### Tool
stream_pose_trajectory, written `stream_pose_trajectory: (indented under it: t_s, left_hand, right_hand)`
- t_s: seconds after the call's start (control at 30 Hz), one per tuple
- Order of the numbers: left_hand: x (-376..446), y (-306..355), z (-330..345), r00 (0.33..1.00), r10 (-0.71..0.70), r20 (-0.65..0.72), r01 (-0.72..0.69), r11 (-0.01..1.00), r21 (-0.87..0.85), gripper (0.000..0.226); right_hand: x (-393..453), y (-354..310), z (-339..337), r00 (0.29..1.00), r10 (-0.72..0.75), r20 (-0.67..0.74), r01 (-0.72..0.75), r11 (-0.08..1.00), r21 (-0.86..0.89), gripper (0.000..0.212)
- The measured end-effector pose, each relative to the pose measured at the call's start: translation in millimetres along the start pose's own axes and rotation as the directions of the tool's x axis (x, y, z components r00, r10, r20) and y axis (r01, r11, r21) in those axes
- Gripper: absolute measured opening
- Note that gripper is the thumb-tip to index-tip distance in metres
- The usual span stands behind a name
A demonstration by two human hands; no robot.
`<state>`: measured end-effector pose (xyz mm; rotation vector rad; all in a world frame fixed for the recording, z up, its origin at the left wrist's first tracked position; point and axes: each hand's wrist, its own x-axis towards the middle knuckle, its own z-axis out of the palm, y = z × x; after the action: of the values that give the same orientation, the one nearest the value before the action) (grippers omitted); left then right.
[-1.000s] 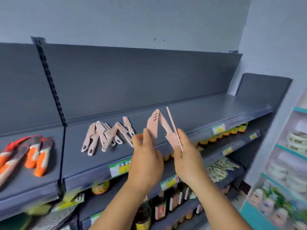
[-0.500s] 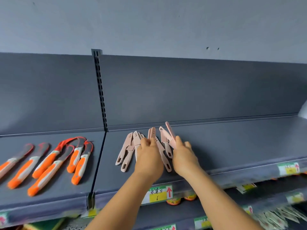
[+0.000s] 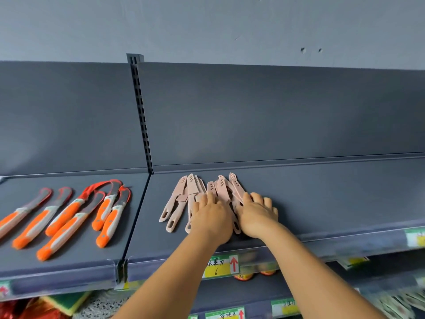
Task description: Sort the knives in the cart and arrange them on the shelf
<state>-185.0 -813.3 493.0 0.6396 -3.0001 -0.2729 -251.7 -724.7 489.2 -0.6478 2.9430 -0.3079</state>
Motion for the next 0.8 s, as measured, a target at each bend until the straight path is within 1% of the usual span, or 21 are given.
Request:
stream_pose_trajectory:
  t_s: [0.1,0.13,0.2,0.3,0.37,0.43,0.5,0.57,0.63,0.8]
  left_hand:
    - [-2,0,-3,1.000,0.007,0.020,-0.007,1.000,-0.009,0.062]
    - [-3,0,-5,1.000,0.017,0.007,-0.016,1.000,-0.021,0.062]
    - [-6,0,-9,0.997,0.045,-0.059,-0.048,0.998,-0.045,0.059]
    - [-15,2,-14,0.979,0.112,-0.169,-0.126,0.989,-0.076,0.060]
    - [-26,5,-18,0.951,0.171,-0.258,-0.204,0.974,-0.103,0.056]
    - [-41,7,-21,0.911,0.229,-0.341,-0.289,0.948,-0.134,0.046]
    - [-61,9,-20,0.878,0.279,-0.388,-0.369,0.912,-0.178,0.039]
    - [-83,10,-15,0.857,0.326,-0.399,-0.430,0.879,-0.206,0.040]
    - [-104,11,-5,0.846,0.373,-0.380,-0.474,0.853,-0.219,0.043]
    - [-156,12,36,0.813,0.512,-0.277,-0.573,0.789,-0.223,0.042]
  right_hand:
    - [-2,-2,-4,1.000,0.002,-0.002,-0.002,1.000,0.022,0.050]
    - [-3,-2,-7,1.000,0.003,-0.012,-0.002,0.999,0.041,0.050]
    - [-9,-3,-13,0.998,-0.004,-0.056,0.008,0.996,0.083,0.051]
    - [-26,-3,-23,0.985,-0.018,-0.170,0.043,0.989,0.140,0.050]
    - [-42,-3,-29,0.971,-0.020,-0.240,0.065,0.981,0.181,0.048]
    - [-62,0,-32,0.955,-0.014,-0.296,0.084,0.970,0.227,0.046]
    - [-86,6,-31,0.943,-0.003,-0.333,0.092,0.963,0.252,0.045]
    - [-112,16,-24,0.939,0.015,-0.343,0.081,0.961,0.265,0.045]
    - [-139,27,-13,0.940,0.058,-0.335,0.043,0.957,0.287,0.045]
    - [-204,59,34,0.938,0.205,-0.279,-0.110,0.941,0.320,0.048]
